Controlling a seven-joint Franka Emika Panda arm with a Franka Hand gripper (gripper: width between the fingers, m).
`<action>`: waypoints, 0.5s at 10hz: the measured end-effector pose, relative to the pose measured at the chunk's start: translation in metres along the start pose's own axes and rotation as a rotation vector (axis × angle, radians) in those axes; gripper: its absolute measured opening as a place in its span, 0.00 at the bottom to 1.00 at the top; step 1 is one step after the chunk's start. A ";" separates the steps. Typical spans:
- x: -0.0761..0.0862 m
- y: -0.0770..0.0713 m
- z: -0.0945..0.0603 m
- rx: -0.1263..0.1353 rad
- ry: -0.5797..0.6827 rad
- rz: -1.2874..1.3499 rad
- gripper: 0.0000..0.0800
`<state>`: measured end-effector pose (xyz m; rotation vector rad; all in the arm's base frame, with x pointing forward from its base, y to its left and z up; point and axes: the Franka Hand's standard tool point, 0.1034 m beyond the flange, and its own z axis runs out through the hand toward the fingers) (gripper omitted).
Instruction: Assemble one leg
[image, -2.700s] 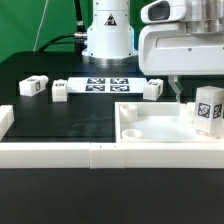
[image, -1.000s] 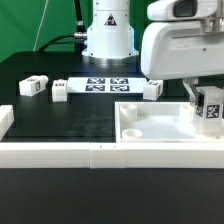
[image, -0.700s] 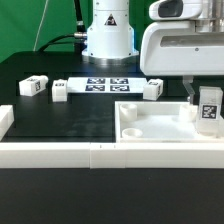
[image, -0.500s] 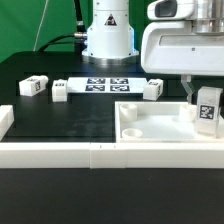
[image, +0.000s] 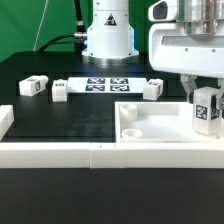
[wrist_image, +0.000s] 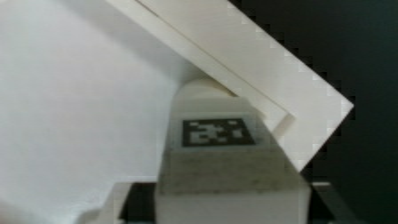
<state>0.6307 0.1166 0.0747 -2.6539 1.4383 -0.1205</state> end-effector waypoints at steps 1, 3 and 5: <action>0.000 0.000 0.000 0.000 0.000 -0.037 0.50; -0.005 -0.003 -0.001 -0.005 -0.006 -0.089 0.72; -0.009 -0.006 -0.002 -0.008 -0.009 -0.259 0.80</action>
Offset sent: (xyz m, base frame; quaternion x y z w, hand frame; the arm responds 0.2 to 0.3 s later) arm 0.0035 0.0117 0.0048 -0.0305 -0.0015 -0.0885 0.9956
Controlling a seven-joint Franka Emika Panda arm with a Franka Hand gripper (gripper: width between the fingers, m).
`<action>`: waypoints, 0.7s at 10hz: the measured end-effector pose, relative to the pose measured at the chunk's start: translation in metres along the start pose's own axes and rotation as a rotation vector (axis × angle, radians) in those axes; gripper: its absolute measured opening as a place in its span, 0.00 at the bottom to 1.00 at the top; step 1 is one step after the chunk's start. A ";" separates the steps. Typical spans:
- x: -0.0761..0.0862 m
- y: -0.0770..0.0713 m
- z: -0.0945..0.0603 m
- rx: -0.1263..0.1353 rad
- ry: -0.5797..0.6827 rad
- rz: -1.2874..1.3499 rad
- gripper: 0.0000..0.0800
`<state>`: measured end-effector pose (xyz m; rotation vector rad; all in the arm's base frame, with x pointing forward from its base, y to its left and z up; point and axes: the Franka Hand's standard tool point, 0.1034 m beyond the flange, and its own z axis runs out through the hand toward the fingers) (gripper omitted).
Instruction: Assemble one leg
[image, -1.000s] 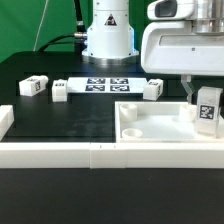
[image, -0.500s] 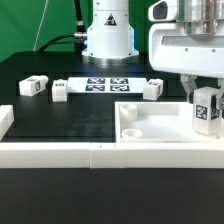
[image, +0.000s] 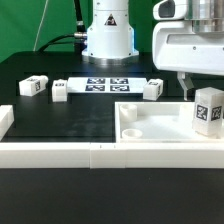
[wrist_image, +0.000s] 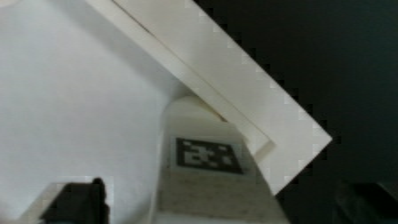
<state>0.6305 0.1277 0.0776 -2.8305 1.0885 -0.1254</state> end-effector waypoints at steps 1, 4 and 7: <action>0.000 0.001 0.001 -0.004 0.001 -0.193 0.81; 0.001 -0.002 0.000 -0.063 0.017 -0.624 0.81; 0.003 -0.001 -0.001 -0.077 0.013 -0.925 0.81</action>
Offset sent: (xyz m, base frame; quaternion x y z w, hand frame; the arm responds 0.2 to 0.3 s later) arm 0.0101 -0.0013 0.0071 -0.0878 0.0188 -0.3664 0.9261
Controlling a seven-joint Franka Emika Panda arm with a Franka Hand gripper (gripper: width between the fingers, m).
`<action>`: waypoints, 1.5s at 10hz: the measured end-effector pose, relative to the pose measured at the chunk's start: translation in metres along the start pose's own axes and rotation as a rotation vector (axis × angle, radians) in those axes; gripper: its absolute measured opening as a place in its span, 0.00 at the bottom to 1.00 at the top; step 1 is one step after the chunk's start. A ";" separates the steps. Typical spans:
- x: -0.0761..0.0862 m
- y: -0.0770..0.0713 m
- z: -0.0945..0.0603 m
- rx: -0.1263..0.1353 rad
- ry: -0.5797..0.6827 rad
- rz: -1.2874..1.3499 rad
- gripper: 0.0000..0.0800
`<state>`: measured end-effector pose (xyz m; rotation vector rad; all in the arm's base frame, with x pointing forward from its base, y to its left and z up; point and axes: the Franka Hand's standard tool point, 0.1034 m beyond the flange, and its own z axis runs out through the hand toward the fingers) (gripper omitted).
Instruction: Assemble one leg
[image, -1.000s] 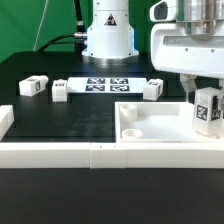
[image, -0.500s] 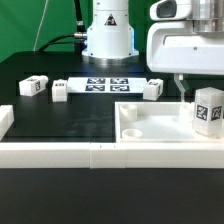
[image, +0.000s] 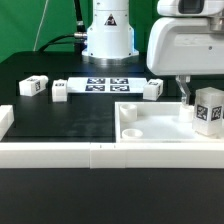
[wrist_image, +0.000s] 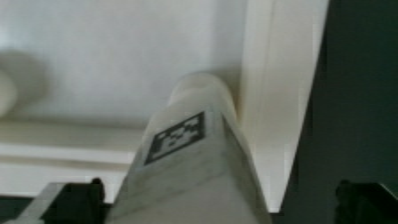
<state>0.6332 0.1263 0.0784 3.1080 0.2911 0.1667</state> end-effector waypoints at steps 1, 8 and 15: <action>0.000 0.004 0.000 -0.001 -0.002 -0.069 0.81; -0.001 0.003 0.001 0.003 -0.002 -0.058 0.36; -0.003 0.006 0.002 0.023 -0.013 0.748 0.36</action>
Offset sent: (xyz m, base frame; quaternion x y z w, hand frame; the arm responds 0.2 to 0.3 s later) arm 0.0000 0.0000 0.0000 0.0000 0.0000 0.0000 1.0000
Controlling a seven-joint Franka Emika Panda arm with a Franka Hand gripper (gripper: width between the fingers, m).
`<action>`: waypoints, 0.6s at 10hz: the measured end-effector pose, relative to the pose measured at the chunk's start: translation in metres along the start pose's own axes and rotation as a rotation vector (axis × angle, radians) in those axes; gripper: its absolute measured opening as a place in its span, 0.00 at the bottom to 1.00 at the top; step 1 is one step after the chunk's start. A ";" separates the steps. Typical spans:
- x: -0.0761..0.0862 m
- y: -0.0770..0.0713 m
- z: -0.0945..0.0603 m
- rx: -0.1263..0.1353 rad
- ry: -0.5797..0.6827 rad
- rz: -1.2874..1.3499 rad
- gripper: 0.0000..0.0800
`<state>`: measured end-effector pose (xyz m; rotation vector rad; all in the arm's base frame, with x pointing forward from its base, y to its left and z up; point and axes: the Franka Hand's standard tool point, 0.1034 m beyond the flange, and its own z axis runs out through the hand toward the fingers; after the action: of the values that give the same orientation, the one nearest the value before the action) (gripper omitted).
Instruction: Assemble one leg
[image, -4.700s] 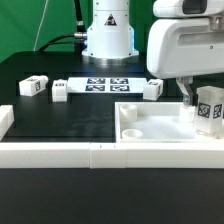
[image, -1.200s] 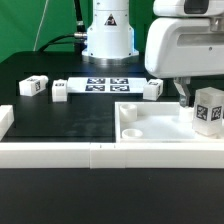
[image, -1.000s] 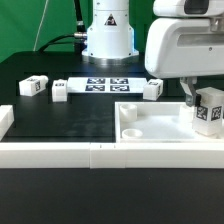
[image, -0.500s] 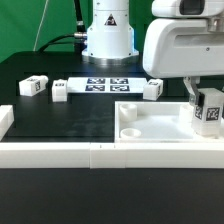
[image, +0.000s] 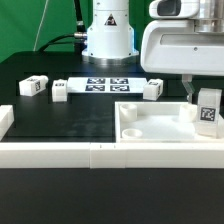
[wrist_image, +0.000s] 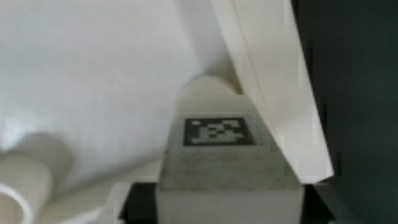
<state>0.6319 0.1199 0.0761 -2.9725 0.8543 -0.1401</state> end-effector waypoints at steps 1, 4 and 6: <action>0.000 0.001 0.000 0.000 -0.001 0.130 0.36; 0.002 0.003 0.001 0.012 -0.019 0.485 0.36; 0.002 0.003 0.001 0.018 -0.031 0.661 0.36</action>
Offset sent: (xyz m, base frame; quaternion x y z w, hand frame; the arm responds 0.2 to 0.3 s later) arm 0.0027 -0.0066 -0.0035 -0.0022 -0.0071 0.2706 0.9627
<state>0.6317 0.1160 0.0750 -2.4954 1.7415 -0.0714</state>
